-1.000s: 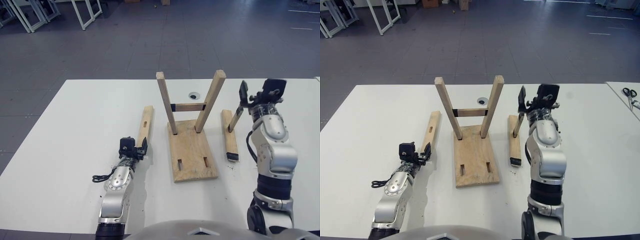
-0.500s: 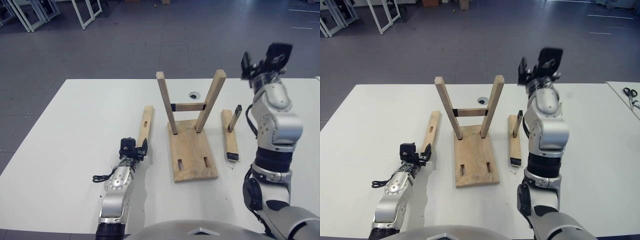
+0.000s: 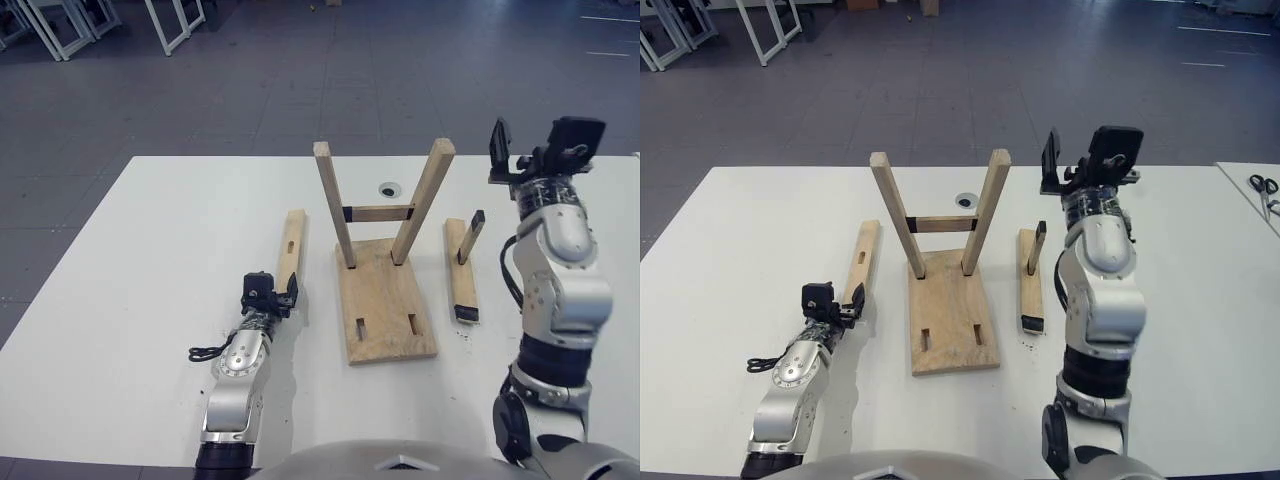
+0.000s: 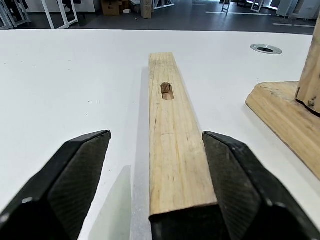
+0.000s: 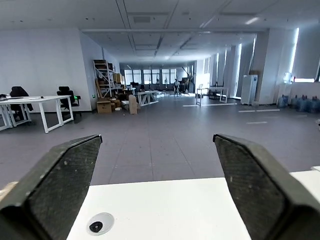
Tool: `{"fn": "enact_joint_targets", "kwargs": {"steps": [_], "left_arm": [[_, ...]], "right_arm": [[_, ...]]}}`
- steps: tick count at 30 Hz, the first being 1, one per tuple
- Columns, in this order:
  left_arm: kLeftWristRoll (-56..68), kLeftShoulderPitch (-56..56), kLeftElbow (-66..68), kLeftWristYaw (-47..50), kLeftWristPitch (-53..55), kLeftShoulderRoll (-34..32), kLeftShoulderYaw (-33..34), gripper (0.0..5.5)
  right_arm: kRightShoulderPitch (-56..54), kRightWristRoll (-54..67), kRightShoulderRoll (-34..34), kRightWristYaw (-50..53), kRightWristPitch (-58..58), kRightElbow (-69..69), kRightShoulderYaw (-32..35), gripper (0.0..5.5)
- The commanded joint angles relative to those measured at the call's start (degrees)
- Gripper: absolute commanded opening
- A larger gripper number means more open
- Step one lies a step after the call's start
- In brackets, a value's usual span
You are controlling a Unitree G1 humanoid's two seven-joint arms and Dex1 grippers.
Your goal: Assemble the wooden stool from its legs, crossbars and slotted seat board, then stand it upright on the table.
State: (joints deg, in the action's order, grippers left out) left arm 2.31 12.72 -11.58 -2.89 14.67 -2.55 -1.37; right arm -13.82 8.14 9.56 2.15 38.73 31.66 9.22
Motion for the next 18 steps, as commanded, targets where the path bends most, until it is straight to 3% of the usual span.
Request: {"fn": "enact_joint_targets", "kwargs": {"steps": [1, 8, 17, 18], "left_arm": [[-0.39, 2.00, -1.00, 1.24, -0.23, 0.74, 0.22, 3.39], [-0.34, 2.32, -2.09, 0.09, 1.05, -0.29, 0.41, 3.39], [-0.32, 2.18, -2.51, -0.43, 1.73, -1.01, 0.64, 3.39], [-0.28, 2.06, -2.51, -0.45, 1.80, -1.05, 0.71, 3.39]], "right_arm": [[21.94, 0.30, 1.65, -2.58, 11.40, 5.23, -4.00, 4.96], [25.29, -0.22, 1.80, -3.83, 17.89, 0.62, -5.80, 4.96], [24.44, -1.97, -0.34, -3.43, 15.22, -4.57, -8.99, 4.96], [25.05, -2.47, 0.01, -3.45, 14.72, -5.73, -9.25, 4.76]]}}
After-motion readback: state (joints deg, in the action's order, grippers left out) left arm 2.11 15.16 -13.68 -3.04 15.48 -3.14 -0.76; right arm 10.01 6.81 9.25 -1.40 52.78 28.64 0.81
